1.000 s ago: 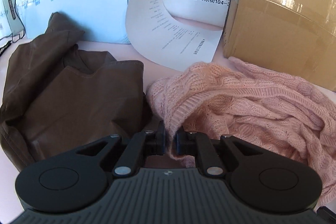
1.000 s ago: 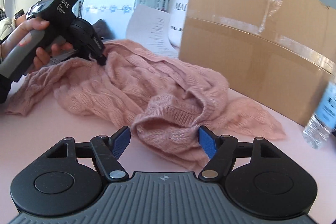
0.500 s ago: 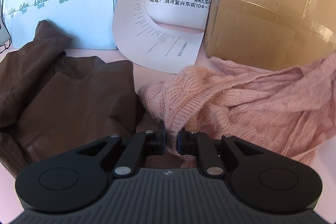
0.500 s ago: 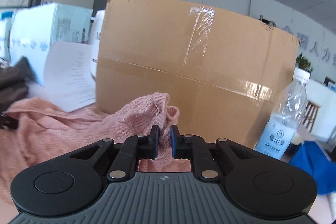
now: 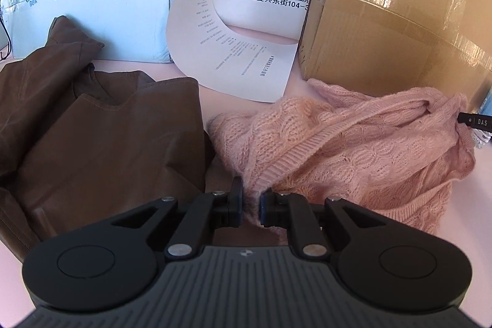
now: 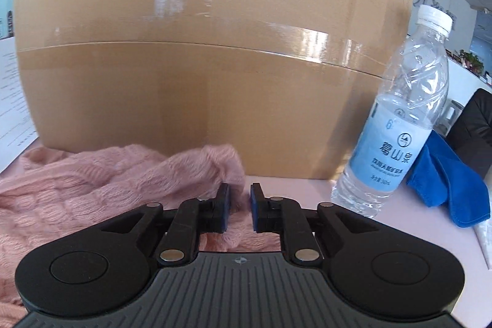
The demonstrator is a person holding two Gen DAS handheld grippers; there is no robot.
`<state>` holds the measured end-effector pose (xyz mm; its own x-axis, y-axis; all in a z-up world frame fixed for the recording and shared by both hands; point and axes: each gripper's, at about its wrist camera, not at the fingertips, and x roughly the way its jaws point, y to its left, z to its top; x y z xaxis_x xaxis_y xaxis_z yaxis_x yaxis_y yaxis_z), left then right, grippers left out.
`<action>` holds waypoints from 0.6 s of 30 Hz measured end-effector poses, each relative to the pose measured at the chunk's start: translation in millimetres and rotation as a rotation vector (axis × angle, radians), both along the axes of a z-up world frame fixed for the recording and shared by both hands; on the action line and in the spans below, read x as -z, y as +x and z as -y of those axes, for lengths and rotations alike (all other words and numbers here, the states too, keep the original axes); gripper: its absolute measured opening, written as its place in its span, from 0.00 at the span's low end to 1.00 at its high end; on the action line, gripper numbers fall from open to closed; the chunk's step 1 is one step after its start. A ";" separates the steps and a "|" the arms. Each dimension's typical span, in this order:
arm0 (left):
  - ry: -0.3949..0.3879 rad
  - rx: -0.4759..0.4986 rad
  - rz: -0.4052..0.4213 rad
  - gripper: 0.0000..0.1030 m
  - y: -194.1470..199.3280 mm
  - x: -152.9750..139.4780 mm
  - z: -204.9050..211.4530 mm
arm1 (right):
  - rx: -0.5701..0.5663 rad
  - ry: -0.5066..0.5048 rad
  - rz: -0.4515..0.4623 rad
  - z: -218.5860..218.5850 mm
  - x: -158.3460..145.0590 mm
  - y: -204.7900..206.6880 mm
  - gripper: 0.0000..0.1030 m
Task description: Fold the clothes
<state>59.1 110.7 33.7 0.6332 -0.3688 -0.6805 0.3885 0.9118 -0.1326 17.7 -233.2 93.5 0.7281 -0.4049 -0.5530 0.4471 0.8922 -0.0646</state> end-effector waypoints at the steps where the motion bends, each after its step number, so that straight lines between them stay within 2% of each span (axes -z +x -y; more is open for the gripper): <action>1: -0.018 -0.002 -0.001 0.16 -0.5 -0.2 -0.8 | -0.022 0.016 0.011 2.9 -2.6 -3.2 0.67; 2: -0.038 0.004 -0.003 0.24 -1.2 -0.7 -2.1 | -0.031 0.032 0.056 6.5 -8.6 -12.9 0.80; 3: -0.054 0.012 -0.002 0.37 -2.1 -1.6 -3.2 | -0.039 0.048 0.103 10.1 -14.8 -23.1 0.82; 6: -0.136 0.021 0.051 0.64 -12.0 -12.4 -11.9 | -0.052 0.050 0.194 15.9 -32.3 -57.3 0.83; 7: -0.155 0.007 0.105 0.69 -19.7 -18.7 -16.1 | -0.064 0.063 0.207 18.2 -35.5 -66.0 0.83; 8: -0.162 0.002 0.157 0.81 -28.1 -24.1 -18.6 | -0.099 0.111 0.215 22.1 -37.9 -80.7 0.83; 10: -0.167 0.001 0.247 0.82 -43.8 -33.0 -21.6 | -0.164 0.188 0.204 25.4 -34.3 -98.9 0.82; 11: -0.168 0.035 0.271 0.82 -50.4 -35.6 -21.5 | -0.209 0.222 0.186 25.7 -27.7 -109.1 0.81; 14: -0.156 0.261 0.249 0.82 -68.0 -35.3 -12.4 | -0.225 0.222 0.136 20.8 -11.5 -123.4 0.77; 16: -0.111 0.397 0.248 0.82 -85.4 -32.1 -2.3 | -0.260 0.204 0.091 18.7 6.0 -124.6 0.70; 18: -0.049 0.484 0.261 0.82 -103.0 -29.1 5.7 | -0.276 0.204 0.071 18.1 22.0 -121.7 0.66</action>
<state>-43.9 105.0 62.9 0.5288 -0.6869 -0.4986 0.7876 0.6160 -0.0134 -104.0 -251.3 71.5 0.8346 -0.0743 -0.5459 0.1845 0.9714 0.1498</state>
